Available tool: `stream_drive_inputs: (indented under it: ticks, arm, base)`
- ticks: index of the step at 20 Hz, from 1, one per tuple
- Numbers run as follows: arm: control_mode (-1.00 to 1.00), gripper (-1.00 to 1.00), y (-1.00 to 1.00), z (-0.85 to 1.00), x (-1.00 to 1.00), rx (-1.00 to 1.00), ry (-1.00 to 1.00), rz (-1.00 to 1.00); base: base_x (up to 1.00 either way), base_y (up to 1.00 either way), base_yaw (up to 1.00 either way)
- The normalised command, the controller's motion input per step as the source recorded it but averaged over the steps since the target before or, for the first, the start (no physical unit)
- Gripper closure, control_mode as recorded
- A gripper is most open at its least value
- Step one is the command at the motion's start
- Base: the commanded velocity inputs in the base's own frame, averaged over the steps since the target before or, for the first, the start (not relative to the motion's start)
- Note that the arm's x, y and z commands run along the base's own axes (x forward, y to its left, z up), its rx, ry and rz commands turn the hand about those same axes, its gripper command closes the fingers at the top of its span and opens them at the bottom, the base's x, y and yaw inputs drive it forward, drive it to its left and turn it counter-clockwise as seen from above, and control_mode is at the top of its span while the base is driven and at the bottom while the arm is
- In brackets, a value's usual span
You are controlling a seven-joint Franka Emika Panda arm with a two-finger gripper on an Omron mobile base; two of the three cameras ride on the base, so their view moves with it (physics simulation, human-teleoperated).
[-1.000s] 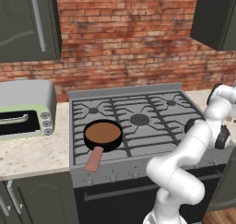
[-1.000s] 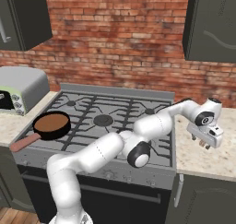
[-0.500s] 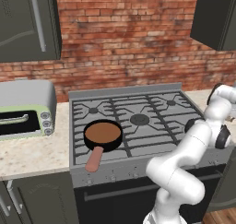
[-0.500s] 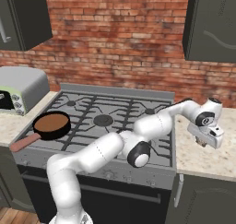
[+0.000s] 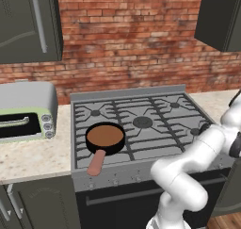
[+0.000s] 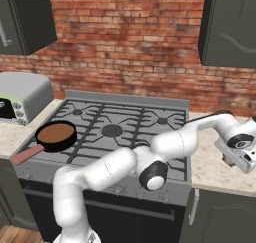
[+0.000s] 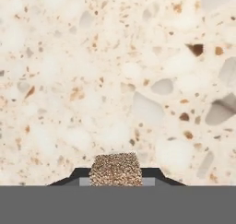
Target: Pick up the sugar cube(s) and place them in the saucepan with hot chocolate.
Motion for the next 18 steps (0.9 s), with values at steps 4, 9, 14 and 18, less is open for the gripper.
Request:
stream_drive_inputs:
  ticks: [4, 9, 14, 18]
  arm:
    - [-1.0, 1.0, 0.37, 0.12, -1.0, 0.04, -0.5, 0.1]
    - [-1.0, 1.0, 0.87, -0.11, -0.74, 0.03, -0.57, 0.1]
    - [-1.0, 1.0, 1.0, -0.21, -0.41, 0.0, -0.62, 0.03]
    - [-1.0, 1.0, 1.0, -0.17, -0.07, 0.0, -0.59, 0.01]
  base:
    - [0.0, 0.0, 0.0]
    - [0.0, 0.0, 0.0]
    - [0.0, 0.0, 0.0]
    - [0.0, 0.0, 0.0]
